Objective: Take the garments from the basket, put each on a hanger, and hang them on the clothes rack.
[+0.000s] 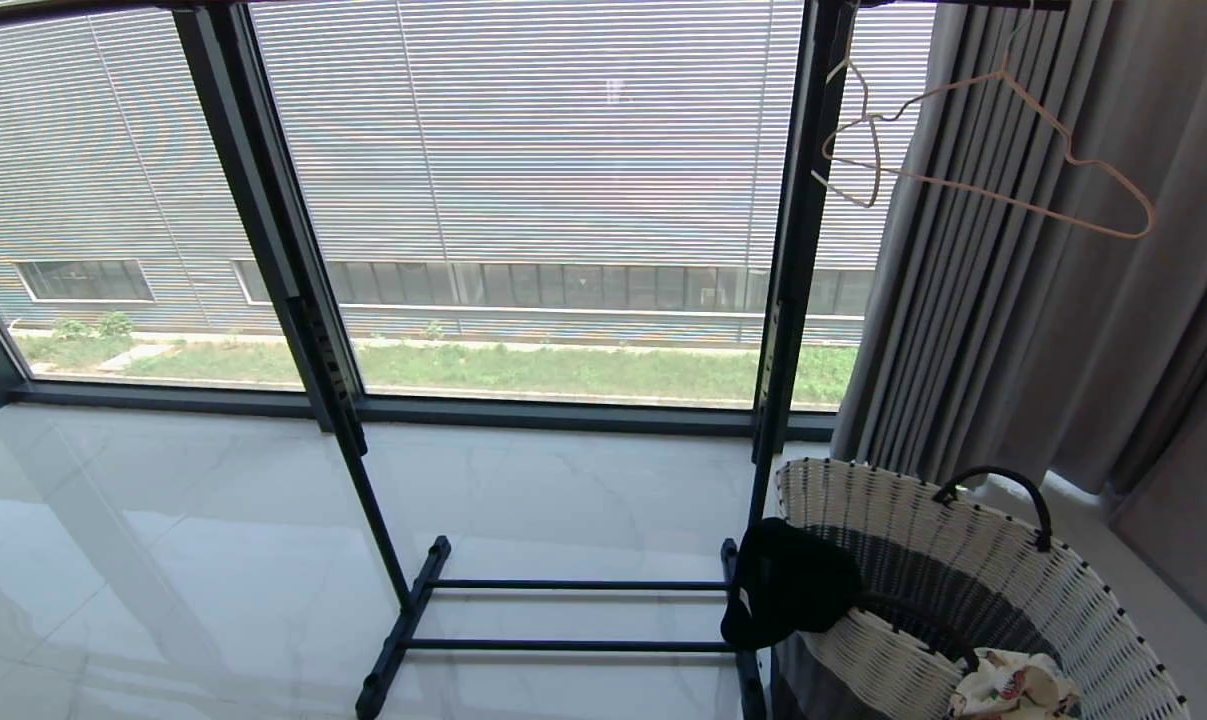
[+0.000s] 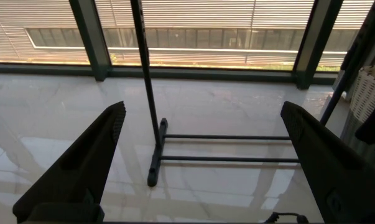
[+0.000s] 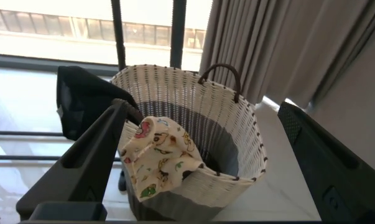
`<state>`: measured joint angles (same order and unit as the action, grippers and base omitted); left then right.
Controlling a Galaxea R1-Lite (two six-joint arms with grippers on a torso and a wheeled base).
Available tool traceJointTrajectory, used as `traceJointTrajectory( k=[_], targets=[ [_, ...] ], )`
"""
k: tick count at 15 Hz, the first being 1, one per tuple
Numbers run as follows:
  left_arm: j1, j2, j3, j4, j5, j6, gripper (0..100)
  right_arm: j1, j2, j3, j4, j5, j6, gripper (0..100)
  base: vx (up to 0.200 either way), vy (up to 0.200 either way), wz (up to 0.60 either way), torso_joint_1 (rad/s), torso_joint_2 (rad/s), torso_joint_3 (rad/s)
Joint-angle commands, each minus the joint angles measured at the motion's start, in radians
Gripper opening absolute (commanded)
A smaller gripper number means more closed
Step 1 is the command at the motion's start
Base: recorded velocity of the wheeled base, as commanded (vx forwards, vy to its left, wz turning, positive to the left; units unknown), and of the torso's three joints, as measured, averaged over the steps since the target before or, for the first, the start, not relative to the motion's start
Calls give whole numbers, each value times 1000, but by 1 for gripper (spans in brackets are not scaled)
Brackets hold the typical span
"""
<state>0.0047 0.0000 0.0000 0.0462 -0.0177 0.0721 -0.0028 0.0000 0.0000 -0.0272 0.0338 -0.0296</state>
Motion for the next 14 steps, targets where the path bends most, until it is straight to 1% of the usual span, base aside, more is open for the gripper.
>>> traceJointTrajectory(
  k=[1, 2, 3, 4, 5, 6, 7, 9, 10, 11, 12, 13, 14],
  targets=[
    [0, 0, 0, 0, 1, 0, 100, 4, 12, -46, -3, 47, -6, 100, 0, 0, 0, 0, 0, 0],
    [0, 0, 0, 0, -1, 0, 100, 21, 89, -144, 46, 78, -12, 100, 0, 0, 0, 0, 0, 0],
    [0, 0, 0, 0, 1, 0, 100, 53, 189, -213, 102, 75, -61, 100, 0, 0, 0, 0, 0, 0],
    [0, 0, 0, 0, 1, 0, 100, 93, 311, -236, 135, 74, -155, 100, 0, 0, 0, 0, 0, 0],
    [0, 0, 0, 0, 1, 0, 100, 99, 448, -239, 136, 69, -216, 100, 0, 0, 0, 0, 0, 0],
    [0, 0, 0, 0, 1, 0, 100, 96, 637, -244, 132, 51, -288, 100, 0, 0, 0, 0, 0, 0],
    [0, 0, 0, 0, -1, 0, 100, 96, 792, -249, 107, 40, -340, 100, 0, 0, 0, 0, 0, 0],
    [0, 0, 0, 0, 1, 0, 100, 96, 1057, -249, 9, 38, -377, 100, 0, 0, 0, 0, 0, 0],
    [0, 0, 0, 0, -1, 0, 100, 96, 1108, -249, -14, 37, -380, 100, 0, 0, 0, 0, 0, 0],
    [0, 0, 0, 0, -1, -2, 100, 96, 1266, -249, -92, 23, -386, 100, 0, 0, 0, 0, 0, 0],
    [0, 0, 0, 0, -1, -2, 100, 96, 1351, -250, -140, 1, -386, 100, 0, 0, 0, 0, 0, 0],
    [0, 0, 0, 0, -1, -2, 100, 96, 1399, -253, -174, -12, -385, 100, 0, 0, 0, 0, 0, 0],
    [0, 0, 0, 0, -1, -2, 100, 96, 1497, -256, -258, -25, -385, 100, 0, 0, 0, 0, 0, 0]
  ],
)
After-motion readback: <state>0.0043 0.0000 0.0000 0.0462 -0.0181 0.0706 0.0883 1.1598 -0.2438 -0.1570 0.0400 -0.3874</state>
